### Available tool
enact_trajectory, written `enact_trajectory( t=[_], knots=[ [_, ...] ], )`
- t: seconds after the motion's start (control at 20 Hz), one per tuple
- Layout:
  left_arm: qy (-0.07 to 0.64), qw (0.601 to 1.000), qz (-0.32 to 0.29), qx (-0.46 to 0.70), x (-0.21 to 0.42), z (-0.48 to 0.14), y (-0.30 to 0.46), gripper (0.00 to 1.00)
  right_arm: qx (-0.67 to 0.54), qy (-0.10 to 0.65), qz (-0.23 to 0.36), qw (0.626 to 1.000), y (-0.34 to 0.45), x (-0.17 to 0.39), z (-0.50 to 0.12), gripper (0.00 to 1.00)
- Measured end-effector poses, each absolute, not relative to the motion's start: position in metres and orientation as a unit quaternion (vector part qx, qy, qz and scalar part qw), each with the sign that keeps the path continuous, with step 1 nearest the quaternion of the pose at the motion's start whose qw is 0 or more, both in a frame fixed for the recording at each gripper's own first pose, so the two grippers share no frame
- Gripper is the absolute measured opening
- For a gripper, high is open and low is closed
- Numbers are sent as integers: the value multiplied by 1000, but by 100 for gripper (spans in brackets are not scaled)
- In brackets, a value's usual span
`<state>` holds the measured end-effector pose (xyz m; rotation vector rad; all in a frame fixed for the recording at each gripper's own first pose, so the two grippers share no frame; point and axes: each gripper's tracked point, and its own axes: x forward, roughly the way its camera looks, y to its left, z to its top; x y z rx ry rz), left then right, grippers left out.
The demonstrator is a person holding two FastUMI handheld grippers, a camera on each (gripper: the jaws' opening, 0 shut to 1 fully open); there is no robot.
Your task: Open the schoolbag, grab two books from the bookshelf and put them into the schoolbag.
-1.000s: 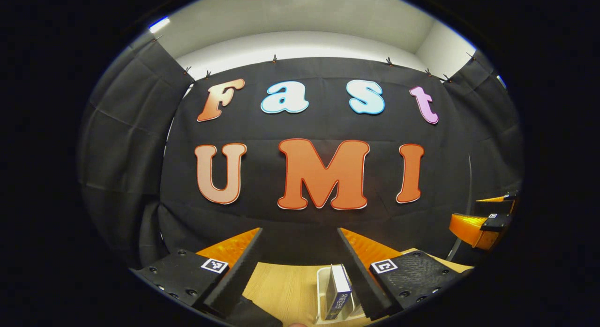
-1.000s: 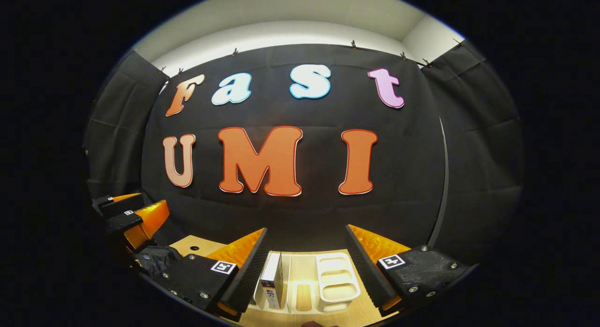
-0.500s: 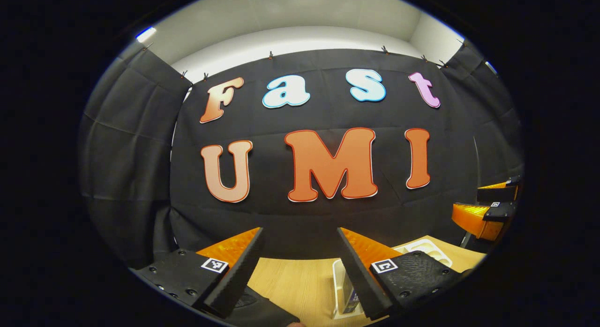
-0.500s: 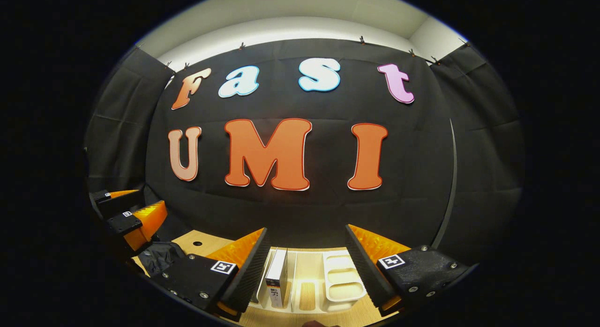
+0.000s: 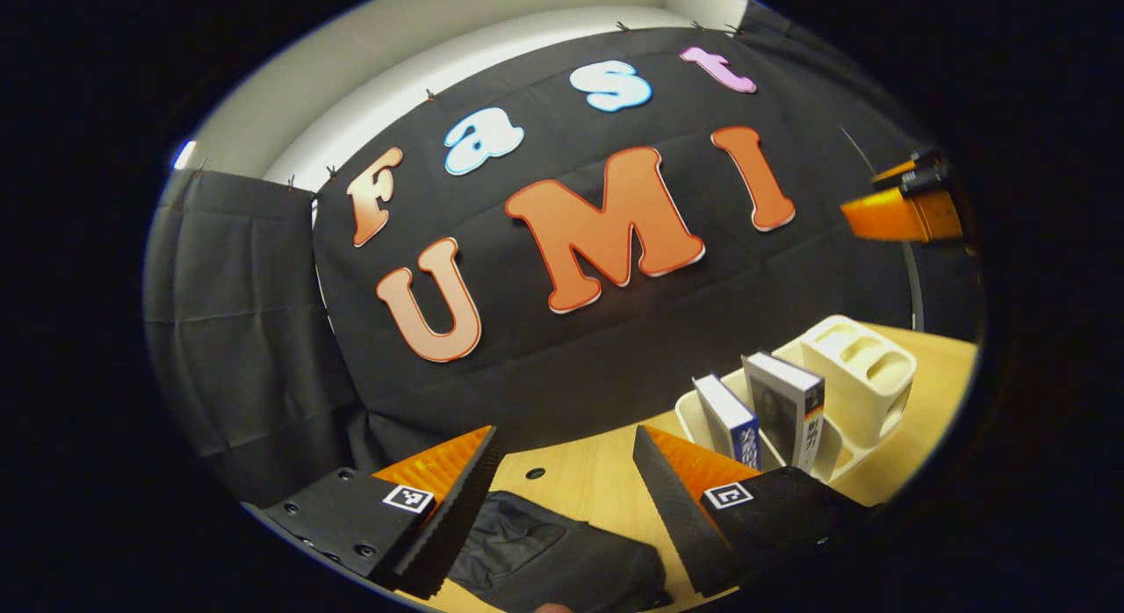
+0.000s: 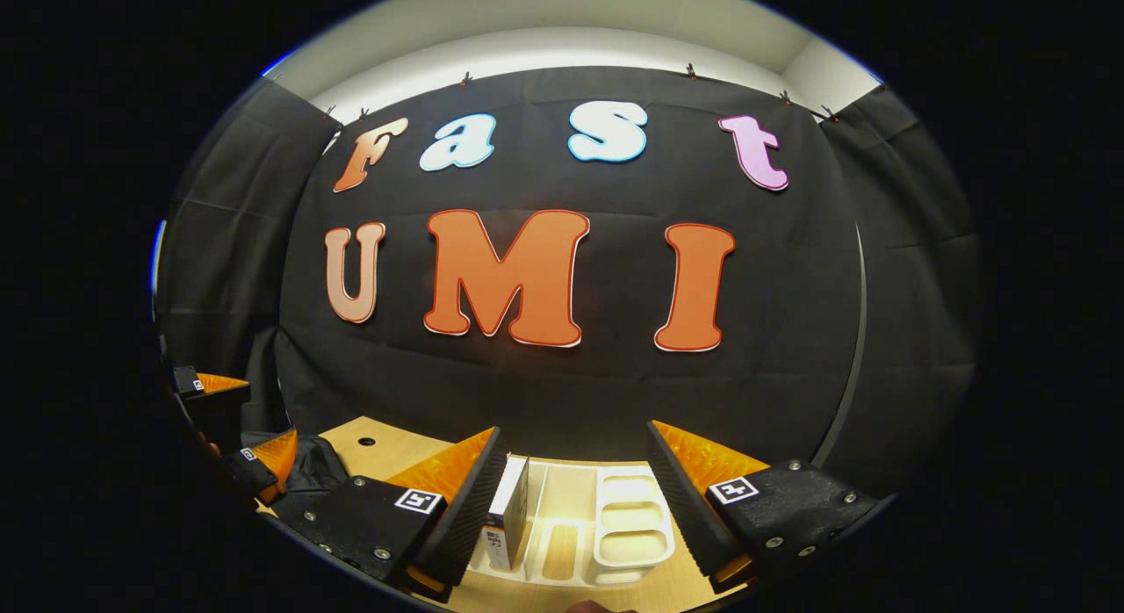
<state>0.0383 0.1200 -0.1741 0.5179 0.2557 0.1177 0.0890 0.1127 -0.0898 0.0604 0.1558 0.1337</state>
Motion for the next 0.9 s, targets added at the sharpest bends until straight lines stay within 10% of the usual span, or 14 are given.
enact_trajectory(
  t=[0.6,0.9],
  knots=[
    [371,809,39,454,-72,-415,175,97,6,117,77,990,87,86,-143,94],
    [392,777,71,488,-53,-423,194,96,10,120,53,991,75,89,-145,94]
  ],
)
